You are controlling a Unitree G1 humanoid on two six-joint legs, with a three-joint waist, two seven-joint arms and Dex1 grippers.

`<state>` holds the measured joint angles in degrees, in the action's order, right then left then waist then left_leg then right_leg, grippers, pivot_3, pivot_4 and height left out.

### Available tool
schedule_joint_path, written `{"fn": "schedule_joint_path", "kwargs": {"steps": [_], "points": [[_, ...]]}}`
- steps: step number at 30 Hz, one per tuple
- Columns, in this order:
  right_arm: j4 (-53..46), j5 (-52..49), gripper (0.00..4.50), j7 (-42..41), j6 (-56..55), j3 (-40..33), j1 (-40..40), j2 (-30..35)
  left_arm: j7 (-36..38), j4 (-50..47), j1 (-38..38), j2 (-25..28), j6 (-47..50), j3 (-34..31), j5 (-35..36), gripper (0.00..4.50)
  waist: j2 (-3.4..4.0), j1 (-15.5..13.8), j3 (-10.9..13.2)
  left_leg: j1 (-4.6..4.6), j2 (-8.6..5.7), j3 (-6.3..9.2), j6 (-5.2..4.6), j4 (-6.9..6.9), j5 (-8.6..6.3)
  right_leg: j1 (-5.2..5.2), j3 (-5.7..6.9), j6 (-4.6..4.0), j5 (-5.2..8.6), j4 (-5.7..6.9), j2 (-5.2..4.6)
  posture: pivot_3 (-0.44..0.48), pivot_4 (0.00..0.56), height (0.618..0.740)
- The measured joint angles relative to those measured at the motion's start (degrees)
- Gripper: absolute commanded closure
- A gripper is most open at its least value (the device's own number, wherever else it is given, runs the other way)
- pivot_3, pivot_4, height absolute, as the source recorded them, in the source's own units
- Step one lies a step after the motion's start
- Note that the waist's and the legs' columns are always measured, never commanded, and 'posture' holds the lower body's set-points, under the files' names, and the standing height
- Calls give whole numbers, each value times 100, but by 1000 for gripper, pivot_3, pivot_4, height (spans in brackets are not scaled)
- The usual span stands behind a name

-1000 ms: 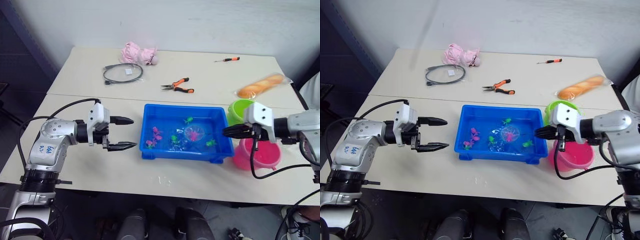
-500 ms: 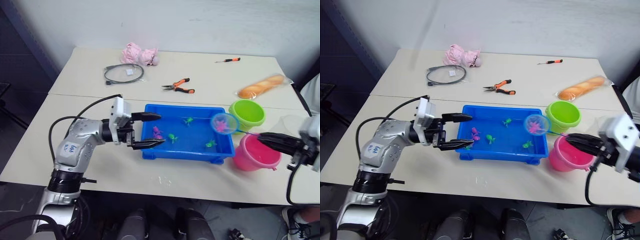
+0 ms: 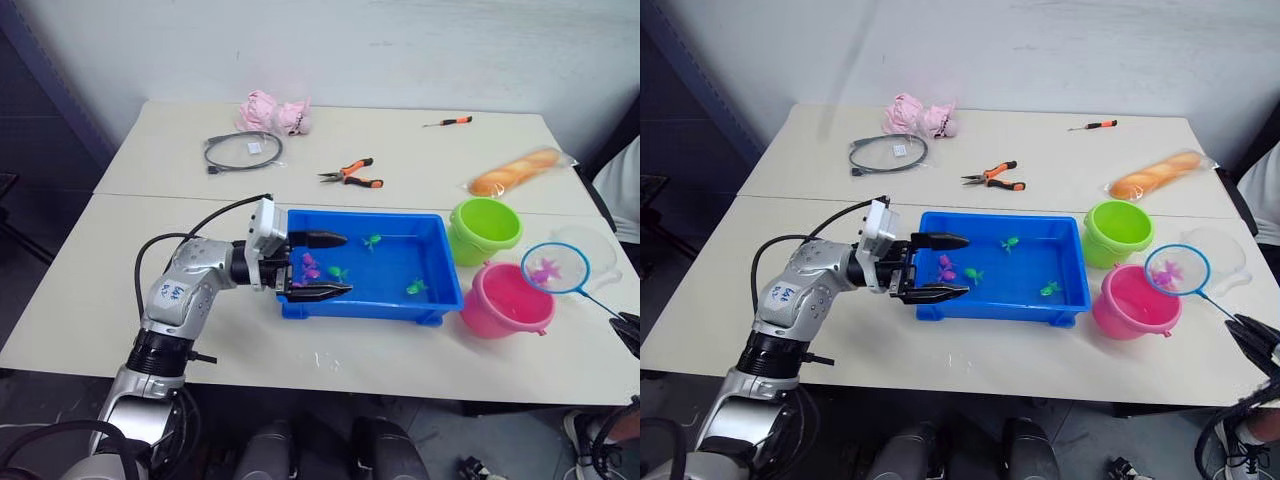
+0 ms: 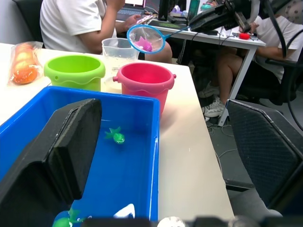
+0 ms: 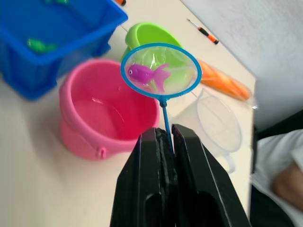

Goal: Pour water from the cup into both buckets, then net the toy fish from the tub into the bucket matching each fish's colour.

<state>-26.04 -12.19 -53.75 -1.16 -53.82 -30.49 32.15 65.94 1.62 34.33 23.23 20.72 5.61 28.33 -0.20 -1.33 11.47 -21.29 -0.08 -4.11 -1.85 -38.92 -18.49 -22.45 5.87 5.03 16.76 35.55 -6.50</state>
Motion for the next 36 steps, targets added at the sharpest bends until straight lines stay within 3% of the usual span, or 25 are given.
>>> {"fn": "schedule_joint_path", "kwargs": {"steps": [2, 10, 14, 18, 27, 36], "points": [[132, 184, 4500, 151, -440, 137, -1, -107, 2, 72, 32, -29, -36, 4, -21, 22, 0, 3, 0, 3, 0, -2, 0, 0, 0, 0, -2, 0, 0, 3, 0, 0, 150, 740], [403, 2441, 4500, 1739, -2631, 470, -53, -362, -32, 122, 35, -73, -217, 5, -148, 22, 2, -2, -1, 3, 0, -4, 4, 0, -1, -1, -5, -2, 1, 3, -2, 0, 150, 740], [247, 3969, 4500, 2523, -2990, 703, 11, -365, -97, 150, 54, -177, -258, 5, -174, 22, 2, -1, -1, 3, 0, -4, 5, -1, -1, -2, -7, -3, 2, 3, -2, 0, 150, 740], [222, 4815, 4500, 3078, -3016, 861, -71, -360, -148, 148, 68, -213, -265, 11, -181, 22, 2, 0, -1, 3, 2, -4, 7, 1, -1, -4, -5, -12, 7, 6, -1, 0, 150, 740], [169, 5663, 4500, 4084, -3292, 853, -462, -119, -244, 130, 29, -247, -265, 13, -181, 22, 2, 9, -1, 4, 5, -3, 9, 2, 0, -3, -5, -14, 10, 6, 0, 0, 150, 740], [709, 6225, 4500, 5217, -3494, 884, -912, -86, -263, 128, 25, -272, -257, 14, -179, 22, 1, 0, -1, 4, 7, -2, 11, 6, 0, -3, -5, -18, 13, 3, 0, 0, 150, 740]]}}
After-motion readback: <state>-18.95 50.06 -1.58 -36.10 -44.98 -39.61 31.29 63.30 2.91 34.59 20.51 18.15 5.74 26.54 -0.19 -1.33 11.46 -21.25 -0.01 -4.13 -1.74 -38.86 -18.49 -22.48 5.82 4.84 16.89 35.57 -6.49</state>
